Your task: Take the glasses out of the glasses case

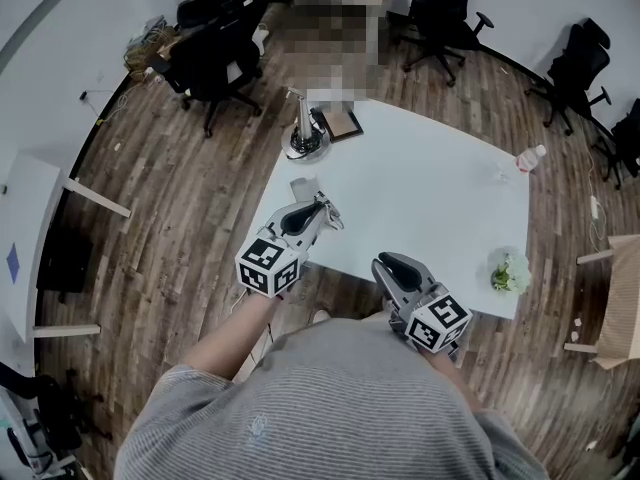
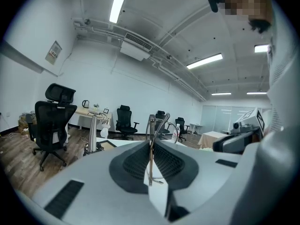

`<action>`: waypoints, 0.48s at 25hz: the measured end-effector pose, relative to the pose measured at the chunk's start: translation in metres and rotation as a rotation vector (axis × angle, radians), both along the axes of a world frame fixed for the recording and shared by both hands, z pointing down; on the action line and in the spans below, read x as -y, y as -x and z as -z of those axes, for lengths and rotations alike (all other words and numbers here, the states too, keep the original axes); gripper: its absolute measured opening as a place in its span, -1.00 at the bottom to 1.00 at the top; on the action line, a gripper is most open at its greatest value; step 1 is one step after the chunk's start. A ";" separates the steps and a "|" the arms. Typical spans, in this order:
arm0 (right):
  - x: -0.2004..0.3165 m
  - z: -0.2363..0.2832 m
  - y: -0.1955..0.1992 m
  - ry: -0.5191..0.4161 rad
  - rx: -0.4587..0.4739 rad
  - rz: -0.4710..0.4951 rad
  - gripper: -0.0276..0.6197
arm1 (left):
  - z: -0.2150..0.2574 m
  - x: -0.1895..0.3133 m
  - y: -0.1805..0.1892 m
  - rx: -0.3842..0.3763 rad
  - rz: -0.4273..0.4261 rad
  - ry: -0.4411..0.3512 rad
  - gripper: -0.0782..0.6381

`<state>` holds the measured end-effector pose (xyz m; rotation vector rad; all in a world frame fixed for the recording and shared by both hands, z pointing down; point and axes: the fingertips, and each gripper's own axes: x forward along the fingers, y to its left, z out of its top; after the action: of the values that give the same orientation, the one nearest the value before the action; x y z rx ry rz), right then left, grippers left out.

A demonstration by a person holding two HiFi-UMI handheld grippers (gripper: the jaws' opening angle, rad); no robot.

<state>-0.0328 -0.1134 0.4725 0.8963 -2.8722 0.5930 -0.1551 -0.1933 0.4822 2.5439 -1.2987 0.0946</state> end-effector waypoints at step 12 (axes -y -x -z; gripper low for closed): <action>-0.002 -0.006 0.002 -0.001 -0.002 -0.001 -0.73 | 0.017 -0.029 -0.016 -0.021 -0.027 0.009 -0.68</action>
<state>-0.0348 -0.1118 0.4782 0.8984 -2.8706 0.5897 -0.1387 -0.1642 0.4653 2.5484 -1.2541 0.0783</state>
